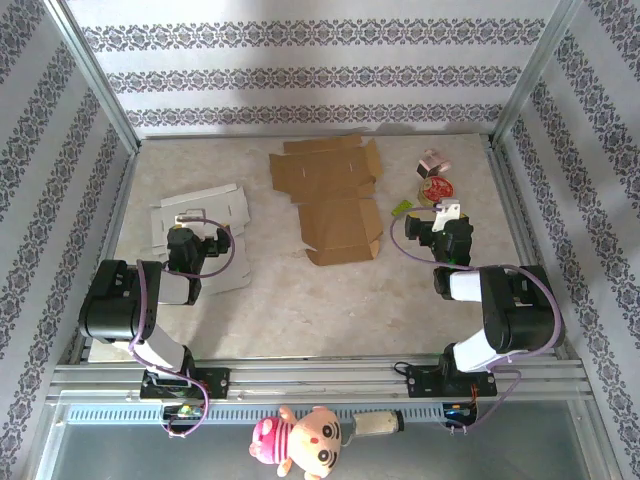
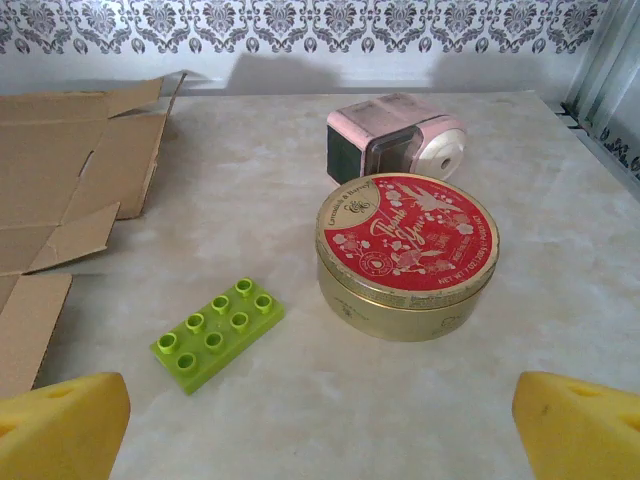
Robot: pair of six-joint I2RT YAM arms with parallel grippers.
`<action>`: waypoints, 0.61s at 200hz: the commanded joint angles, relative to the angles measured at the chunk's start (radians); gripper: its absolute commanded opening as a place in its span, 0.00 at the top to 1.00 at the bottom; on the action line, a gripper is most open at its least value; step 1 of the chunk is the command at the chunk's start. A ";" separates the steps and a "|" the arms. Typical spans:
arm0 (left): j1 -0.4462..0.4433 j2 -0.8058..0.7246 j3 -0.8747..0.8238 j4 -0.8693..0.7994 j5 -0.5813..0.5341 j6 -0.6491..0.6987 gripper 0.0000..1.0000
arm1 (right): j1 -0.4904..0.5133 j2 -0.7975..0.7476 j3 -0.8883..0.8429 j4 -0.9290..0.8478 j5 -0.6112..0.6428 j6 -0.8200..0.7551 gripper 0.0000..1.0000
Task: Fold the paper box
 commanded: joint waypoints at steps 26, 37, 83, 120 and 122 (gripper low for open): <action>0.001 0.000 0.038 -0.013 0.081 0.030 0.01 | 0.006 0.006 0.001 0.020 0.013 0.006 0.02; 0.001 0.000 0.037 -0.011 0.080 0.029 0.01 | 0.006 0.006 0.000 0.020 0.013 0.007 0.02; 0.001 -0.001 0.029 0.005 0.047 0.016 0.01 | 0.004 0.004 -0.001 0.020 0.020 0.012 0.02; 0.001 -0.002 -0.017 0.089 -0.037 -0.015 0.01 | 0.004 -0.024 0.013 -0.019 0.019 0.017 0.02; 0.001 -0.001 -0.020 0.094 -0.038 -0.016 0.01 | 0.004 -0.033 0.015 -0.032 0.019 0.017 0.02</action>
